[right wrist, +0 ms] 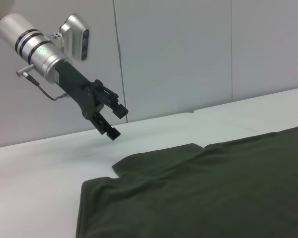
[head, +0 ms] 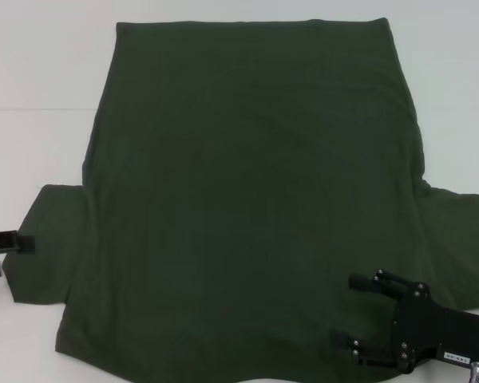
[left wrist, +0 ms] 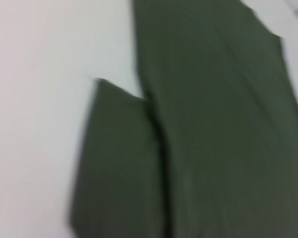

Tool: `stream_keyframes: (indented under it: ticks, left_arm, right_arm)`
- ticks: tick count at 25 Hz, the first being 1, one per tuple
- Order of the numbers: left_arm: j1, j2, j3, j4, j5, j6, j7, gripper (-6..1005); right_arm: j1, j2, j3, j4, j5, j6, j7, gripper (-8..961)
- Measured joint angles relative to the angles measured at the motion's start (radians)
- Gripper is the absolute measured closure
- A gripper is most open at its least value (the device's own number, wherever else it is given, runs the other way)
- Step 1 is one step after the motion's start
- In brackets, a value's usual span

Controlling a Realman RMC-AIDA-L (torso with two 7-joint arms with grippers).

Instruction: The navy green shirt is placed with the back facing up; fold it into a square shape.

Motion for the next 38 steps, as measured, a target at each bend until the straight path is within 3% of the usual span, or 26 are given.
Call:
stream_keyframes:
  ticks: [7, 10, 17, 38]
  left_arm:
    - [-0.021, 0.000, 0.000, 0.006, 0.114, -0.088, -0.066, 53]
    - [-0.033, -0.003, 0.002, -0.039, 0.128, -0.152, -0.067, 53]
    - [-0.061, 0.018, 0.005, -0.166, 0.130, -0.240, -0.055, 53]
    - [-0.062, 0.012, 0.004, -0.195, 0.128, -0.262, -0.048, 54]
  right_arm:
    - [0.000, 0.002, -0.001, 0.000, 0.000, 0.001, -0.003, 28]
    - [0.000, 0.003, -0.002, 0.000, 0.000, 0.000, -0.003, 28]
    - [0.000, 0.002, -0.002, 0.000, 0.000, 0.000, 0.001, 28]
    - [0.003, 0.001, -0.002, 0.000, 0.000, 0.005, 0.005, 28]
